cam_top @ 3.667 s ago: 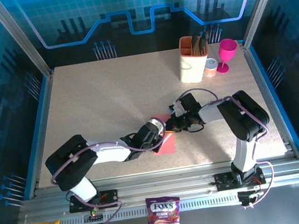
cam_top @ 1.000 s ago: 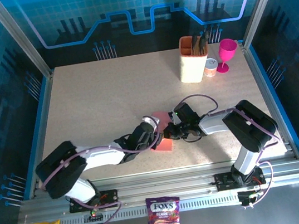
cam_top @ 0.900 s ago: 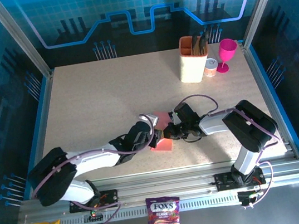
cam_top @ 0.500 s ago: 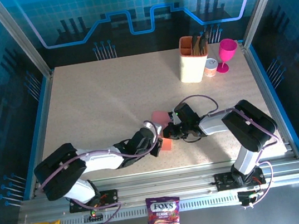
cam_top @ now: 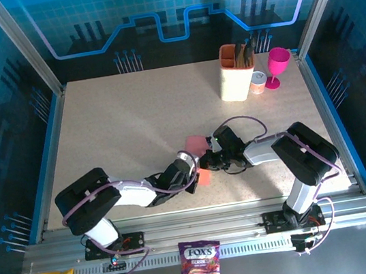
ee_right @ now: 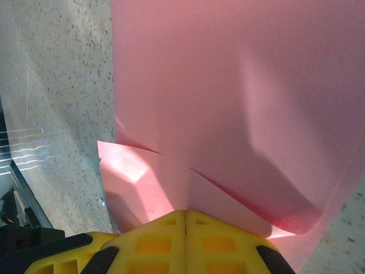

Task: Fold a paper plane with a square sheet of paper (pick it up from the middle)
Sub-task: Fold the triangle a second time at the center of the table.

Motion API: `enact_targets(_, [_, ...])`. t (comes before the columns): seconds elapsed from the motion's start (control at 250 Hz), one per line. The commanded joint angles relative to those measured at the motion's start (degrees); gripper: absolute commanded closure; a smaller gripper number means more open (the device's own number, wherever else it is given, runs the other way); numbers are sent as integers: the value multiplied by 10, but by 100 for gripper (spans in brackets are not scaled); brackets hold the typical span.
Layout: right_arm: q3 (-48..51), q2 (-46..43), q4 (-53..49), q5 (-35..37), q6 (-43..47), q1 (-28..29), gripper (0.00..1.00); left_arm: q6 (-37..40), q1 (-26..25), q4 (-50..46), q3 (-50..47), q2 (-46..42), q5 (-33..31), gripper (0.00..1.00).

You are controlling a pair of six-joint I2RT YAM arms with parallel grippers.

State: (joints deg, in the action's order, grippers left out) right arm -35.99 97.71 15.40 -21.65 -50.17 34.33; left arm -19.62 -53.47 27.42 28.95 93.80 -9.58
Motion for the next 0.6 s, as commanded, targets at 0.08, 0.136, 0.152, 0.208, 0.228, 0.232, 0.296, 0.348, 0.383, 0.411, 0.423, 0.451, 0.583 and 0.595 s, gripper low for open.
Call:
enact_targets(0.08, [19,36,-63,34,4,-6,100,-42,3,-19,-60,-27,-13,100])
enact_targets(0.136, [19,35,-66,36,7,-7,100,-59,3,-33,-71,-38,-21,100])
enact_targets(0.152, [21,35,-66,35,6,-8,100,-64,3,-38,-74,-41,-23,100])
enact_targets(0.208, [22,33,-67,35,7,-9,100,-84,3,-58,-82,-52,-33,100])
enact_targets(0.228, [22,32,-67,36,6,-9,100,-92,4,-65,-84,-57,-36,100])
enact_targets(0.232, [22,33,-67,36,7,-9,100,-94,4,-66,-85,-57,-37,100])
enact_targets(0.296, [23,31,-70,37,7,-11,100,-121,3,-86,-96,-67,-46,100])
enact_targets(0.348, [25,30,-70,37,8,-12,100,-143,3,-103,-105,-77,-54,100])
enact_targets(0.383, [24,29,-71,37,9,-13,100,-157,2,-109,-113,-82,-55,100])
enact_targets(0.411, [24,29,-72,37,9,-13,100,-168,2,-116,-118,-87,-57,100])
enact_targets(0.423, [24,29,-72,37,10,-13,100,-171,3,-119,-120,-90,-57,100])
enact_targets(0.451, [24,29,-73,37,10,-14,100,-177,1,-125,-124,-96,-57,100])
enact_targets(0.583, [22,28,-74,36,11,-15,100,-185,-9,-182,-125,-144,-65,100])
enact_targets(0.595, [22,28,-74,36,11,-14,100,-185,-9,-187,-125,-150,-65,100])
